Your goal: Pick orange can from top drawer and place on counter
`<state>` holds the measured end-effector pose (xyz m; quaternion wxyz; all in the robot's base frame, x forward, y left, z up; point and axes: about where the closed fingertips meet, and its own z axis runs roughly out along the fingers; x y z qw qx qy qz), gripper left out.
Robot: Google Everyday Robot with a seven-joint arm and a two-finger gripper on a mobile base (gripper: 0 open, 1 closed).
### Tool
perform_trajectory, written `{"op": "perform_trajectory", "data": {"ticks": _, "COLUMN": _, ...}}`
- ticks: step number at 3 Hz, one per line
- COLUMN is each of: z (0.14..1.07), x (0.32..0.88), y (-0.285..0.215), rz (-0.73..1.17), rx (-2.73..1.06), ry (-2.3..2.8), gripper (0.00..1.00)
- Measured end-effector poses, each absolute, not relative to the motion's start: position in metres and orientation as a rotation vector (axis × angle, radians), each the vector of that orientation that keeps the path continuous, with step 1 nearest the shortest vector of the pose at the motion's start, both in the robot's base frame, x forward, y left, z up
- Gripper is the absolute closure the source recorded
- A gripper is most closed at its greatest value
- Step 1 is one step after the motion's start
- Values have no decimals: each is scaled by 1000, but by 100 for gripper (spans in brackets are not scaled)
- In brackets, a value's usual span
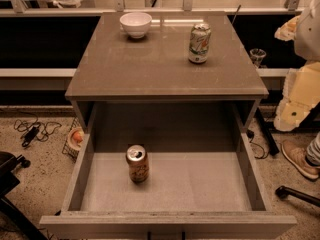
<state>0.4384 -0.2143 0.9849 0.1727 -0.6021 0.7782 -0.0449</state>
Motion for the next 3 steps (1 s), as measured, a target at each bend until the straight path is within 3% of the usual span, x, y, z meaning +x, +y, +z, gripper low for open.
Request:
{"op": "perform_trajectory", "data": {"ticks": 2, "z": 965, "x": 442, "y": -201, "rz": -43, "rx": -1687, "ry": 2150, "gripper": 0}}
{"op": "perform_trajectory", "data": {"ticks": 3, "z": 874, "x": 444, "y": -161, "rz": 263, "rx": -1633, "ry": 2021, "gripper": 0}}
